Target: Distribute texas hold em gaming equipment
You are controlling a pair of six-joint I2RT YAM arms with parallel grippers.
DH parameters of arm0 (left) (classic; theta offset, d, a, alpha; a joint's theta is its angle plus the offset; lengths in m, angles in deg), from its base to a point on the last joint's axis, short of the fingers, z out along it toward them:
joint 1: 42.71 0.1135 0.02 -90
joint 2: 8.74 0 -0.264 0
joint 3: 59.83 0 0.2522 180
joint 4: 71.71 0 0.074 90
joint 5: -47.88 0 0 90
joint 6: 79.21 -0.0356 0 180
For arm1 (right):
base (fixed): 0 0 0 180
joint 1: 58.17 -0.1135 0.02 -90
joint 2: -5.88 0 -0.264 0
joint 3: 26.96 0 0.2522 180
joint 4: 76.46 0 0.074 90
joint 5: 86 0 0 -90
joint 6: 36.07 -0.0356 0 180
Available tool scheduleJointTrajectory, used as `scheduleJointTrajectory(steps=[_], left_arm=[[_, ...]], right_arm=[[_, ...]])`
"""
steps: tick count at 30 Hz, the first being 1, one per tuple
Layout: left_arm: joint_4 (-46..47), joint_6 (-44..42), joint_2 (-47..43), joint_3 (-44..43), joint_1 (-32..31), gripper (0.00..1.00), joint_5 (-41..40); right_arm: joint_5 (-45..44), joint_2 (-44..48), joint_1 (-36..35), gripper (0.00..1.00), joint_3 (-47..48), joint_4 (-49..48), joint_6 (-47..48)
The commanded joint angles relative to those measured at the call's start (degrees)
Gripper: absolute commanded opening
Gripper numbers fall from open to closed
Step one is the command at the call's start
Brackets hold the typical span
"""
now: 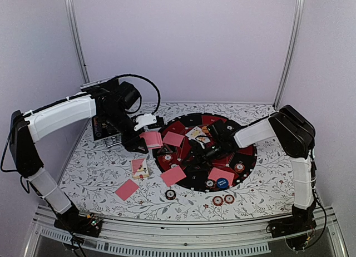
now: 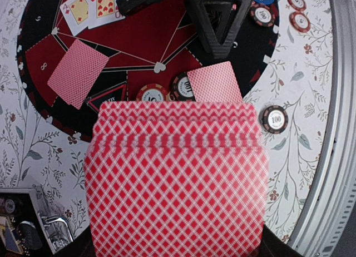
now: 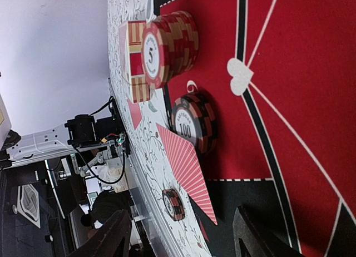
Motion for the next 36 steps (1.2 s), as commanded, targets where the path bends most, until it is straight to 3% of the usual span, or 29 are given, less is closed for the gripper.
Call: scheduleJointTrajectory(steps=[1,14,29,36], left_arm=[[0.53,0.16,-1.52,-1.02,0.26,0.0,0.86],[0.09,0.31,-1.29,-1.25,0.24,0.0,0.82],[0.09,0.33,-1.99,-0.71,0.26,0.0,0.29],[0.09,0.25,-1.91,-0.88,0.32,0.0,0.29]], right_arm=[[2.87,-3.29,-1.35,0.65,-0.16,-3.73,0.53],[2.59,-7.3,-3.1,0.52,0.87,-6.35,-2.38],[0.51,-6.4,-4.26,0.02,1.29,-7.2,-4.13],[2.21,-1.65,-3.66,0.0,0.31,-7.8,-4.85]])
